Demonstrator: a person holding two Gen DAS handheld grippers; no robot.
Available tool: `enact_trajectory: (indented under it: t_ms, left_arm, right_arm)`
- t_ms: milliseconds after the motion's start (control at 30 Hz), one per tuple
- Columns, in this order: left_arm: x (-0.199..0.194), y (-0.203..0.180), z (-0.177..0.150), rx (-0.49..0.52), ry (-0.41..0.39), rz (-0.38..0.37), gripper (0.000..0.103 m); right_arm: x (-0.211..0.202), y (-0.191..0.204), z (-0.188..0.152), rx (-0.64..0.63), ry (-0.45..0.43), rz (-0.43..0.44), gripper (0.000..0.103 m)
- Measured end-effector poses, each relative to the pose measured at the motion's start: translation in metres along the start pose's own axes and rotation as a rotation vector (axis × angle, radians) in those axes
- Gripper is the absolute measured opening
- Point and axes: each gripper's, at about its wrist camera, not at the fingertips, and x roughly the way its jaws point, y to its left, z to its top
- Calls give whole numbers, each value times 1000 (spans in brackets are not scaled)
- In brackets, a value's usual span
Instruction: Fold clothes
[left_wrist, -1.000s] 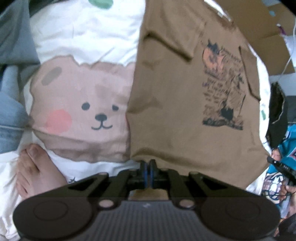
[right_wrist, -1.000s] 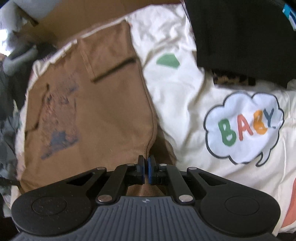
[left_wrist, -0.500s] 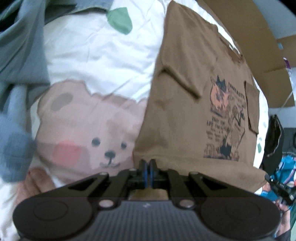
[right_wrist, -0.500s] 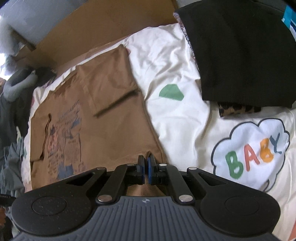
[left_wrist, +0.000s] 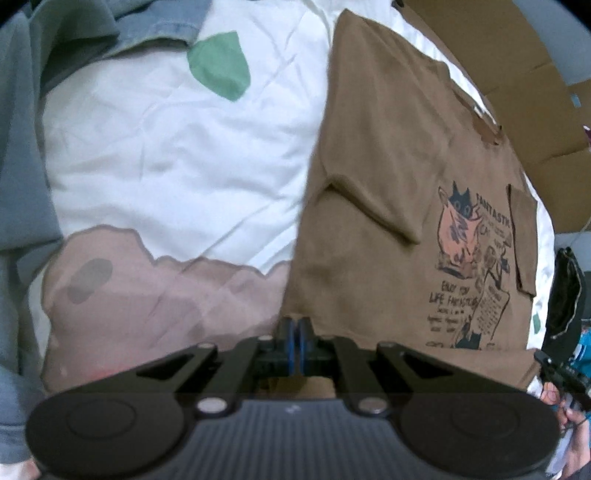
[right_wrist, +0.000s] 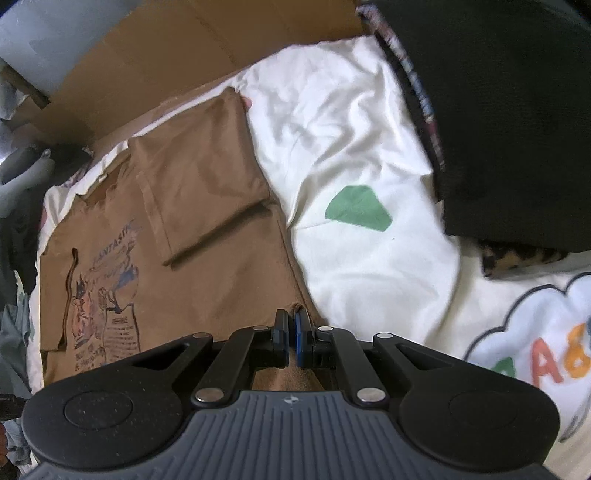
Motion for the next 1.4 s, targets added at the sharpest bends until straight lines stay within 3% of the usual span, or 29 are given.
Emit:
enact_trajectory:
  t_ms: [133, 233, 433, 967, 1067, 1400]
  left_arm:
    - [-4, -4, -7, 18, 10, -5, 16]
    - [-12, -7, -13, 50, -1, -7, 33]
    - [-24, -4, -28, 71, 9, -9, 35]
    - [0, 14, -63, 130, 216, 37, 33]
    - [5, 17, -67, 136, 227, 58, 29]
    - [14, 21, -71, 169, 238, 75, 29]
  right_arm:
    - [5, -4, -5, 20, -15, 22, 8]
    - [-1, -5, -9, 23, -29, 27, 32]
    - [-13, -12, -19, 14, -27, 13, 43]
    - [-36, -42, -51, 9, 13, -48, 43]
    - [-36, -48, -58, 19, 19, -57, 43]
    - [-42, -52, -70, -24, 36, -49, 43]
